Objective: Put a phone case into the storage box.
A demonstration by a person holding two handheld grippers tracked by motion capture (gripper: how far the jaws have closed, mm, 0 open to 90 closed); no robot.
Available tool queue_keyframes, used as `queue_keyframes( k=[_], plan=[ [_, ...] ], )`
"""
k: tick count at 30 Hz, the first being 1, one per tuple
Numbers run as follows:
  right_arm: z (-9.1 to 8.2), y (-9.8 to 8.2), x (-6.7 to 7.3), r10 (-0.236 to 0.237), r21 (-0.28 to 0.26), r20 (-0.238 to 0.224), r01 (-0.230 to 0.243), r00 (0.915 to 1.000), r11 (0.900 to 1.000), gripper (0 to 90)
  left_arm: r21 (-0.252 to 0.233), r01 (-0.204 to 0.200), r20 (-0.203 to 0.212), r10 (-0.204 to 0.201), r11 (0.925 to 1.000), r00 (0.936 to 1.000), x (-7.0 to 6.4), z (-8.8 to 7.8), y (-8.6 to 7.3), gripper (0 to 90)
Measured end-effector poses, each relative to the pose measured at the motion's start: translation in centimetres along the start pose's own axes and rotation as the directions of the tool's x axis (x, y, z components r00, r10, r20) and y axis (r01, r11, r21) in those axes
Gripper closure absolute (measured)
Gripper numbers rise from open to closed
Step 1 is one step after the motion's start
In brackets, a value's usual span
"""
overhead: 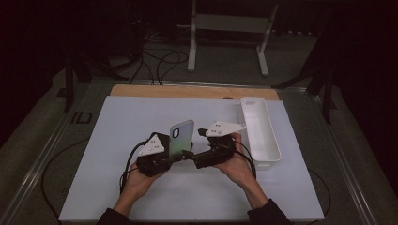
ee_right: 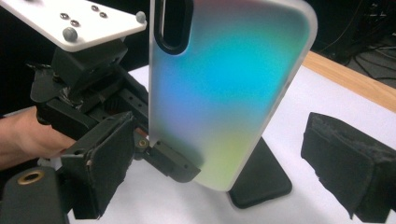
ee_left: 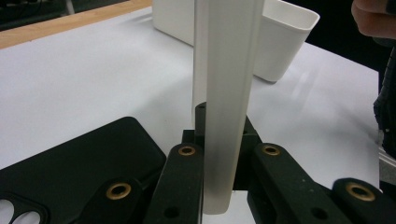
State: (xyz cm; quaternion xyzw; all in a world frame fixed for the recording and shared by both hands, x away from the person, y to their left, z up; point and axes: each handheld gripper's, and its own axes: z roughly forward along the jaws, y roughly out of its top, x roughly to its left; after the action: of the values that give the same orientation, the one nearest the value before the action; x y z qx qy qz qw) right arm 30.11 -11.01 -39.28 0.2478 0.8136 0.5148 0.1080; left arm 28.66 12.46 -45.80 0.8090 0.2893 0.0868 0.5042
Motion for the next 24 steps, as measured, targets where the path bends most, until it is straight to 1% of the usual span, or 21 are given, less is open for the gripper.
queue_keyframes(
  k=[3, 4, 6, 7, 9, 11, 12, 13, 15, 16, 17, 18, 19, 20, 24],
  plan=[
    [0.0, 0.1, 0.2, 0.003, -0.014, 0.021, -0.003, 0.9998, 1.000, 9.9, 0.000, 0.002, -0.006, -0.002, 1.0000, 1.0000, 0.0, 0.1, 0.0, 86.1],
    [0.0, 0.1, 0.3, 0.014, -0.027, 0.030, -0.014, 0.9995, 1.000, 10.0, 0.002, 0.002, -0.010, -0.002, 1.0000, 0.9999, 0.0, 0.1, 0.0, 86.1],
    [0.0, 0.1, 0.3, 0.022, -0.034, 0.029, -0.021, 0.9993, 0.999, 10.0, 0.001, 0.005, -0.014, -0.005, 1.0000, 0.9999, 0.0, 0.1, 0.0, 86.1],
    [0.1, 0.2, 0.5, 0.035, -0.045, 0.037, -0.033, 0.9987, 0.998, 10.0, 0.001, 0.004, -0.020, -0.004, 1.0000, 0.9998, 0.0, 0.1, 0.0, 86.1],
    [0.1, 0.3, 0.5, 0.040, -0.049, 0.040, -0.038, 0.9984, 0.998, 10.0, 0.000, 0.008, -0.022, -0.008, 1.0000, 0.9997, 0.0, 0.1, 0.0, 86.1],
    [0.2, 0.3, 0.6, 0.053, -0.061, 0.044, -0.050, 0.9976, 0.997, 10.0, 0.002, 0.007, -0.033, -0.007, 1.0000, 0.9994, 0.0, 0.1, 0.0, 86.1],
    [0.3, 0.3, 0.6, 0.060, -0.065, 0.044, -0.057, 0.9972, 0.996, 10.0, 0.003, 0.009, -0.031, -0.009, 1.0000, 0.9995, 0.0, 0.1, 0.0, 86.1],
    [0.4, 0.4, 0.8, 0.081, -0.071, 0.053, -0.077, 0.9953, 0.995, 10.0, 0.004, 0.008, -0.032, -0.008, 1.0000, 0.9995, -0.1, 0.2, -0.1, 86.1],
    [0.6, 0.4, 0.9, 0.099, -0.081, 0.059, -0.094, 0.9934, 0.992, 10.1, 0.009, 0.009, -0.035, -0.009, 0.9999, 0.9994, -0.1, 0.3, -0.1, 86.1],
    [0.6, 0.4, 0.9, 0.099, -0.081, 0.059, -0.094, 0.9934, 0.992, 10.1, 0.009, 0.007, -0.038, -0.007, 0.9999, 0.9993, -0.2, 0.4, -0.1, 86.1],
    [0.8, 0.6, 1.0, 0.122, -0.094, 0.069, -0.116, 0.9901, 0.989, 12.3, 0.012, 0.003, -0.041, -0.002, 0.9999, 0.9991, -0.2, 0.4, -0.1, 86.1],
    [0.8, 0.6, 1.0, 0.122, -0.094, 0.069, -0.116, 0.9901, 0.989, 12.3, 0.014, 0.002, -0.039, -0.001, 0.9999, 0.9992, -0.2, 0.4, -0.1, 86.1],
    [0.8, 0.6, 1.0, 0.137, -0.094, 0.077, -0.129, 0.9876, 0.987, 13.1, 0.014, 0.001, -0.040, -0.001, 0.9999, 0.9992, -0.2, 0.4, -0.1, 86.1],
    [1.1, 0.8, 1.0, 0.163, -0.091, 0.094, -0.155, 0.9822, 0.984, 13.6, 0.014, 0.002, -0.041, -0.002, 0.9999, 0.9992, -0.2, 0.4, -0.1, 86.1],
    [1.2, 0.9, 1.1, 0.187, -0.106, 0.105, -0.176, 0.9768, 0.979, 14.8, 0.011, 0.007, -0.044, -0.007, 0.9999, 0.9990, -0.3, 0.6, -0.2, 86.1]
  ],
)
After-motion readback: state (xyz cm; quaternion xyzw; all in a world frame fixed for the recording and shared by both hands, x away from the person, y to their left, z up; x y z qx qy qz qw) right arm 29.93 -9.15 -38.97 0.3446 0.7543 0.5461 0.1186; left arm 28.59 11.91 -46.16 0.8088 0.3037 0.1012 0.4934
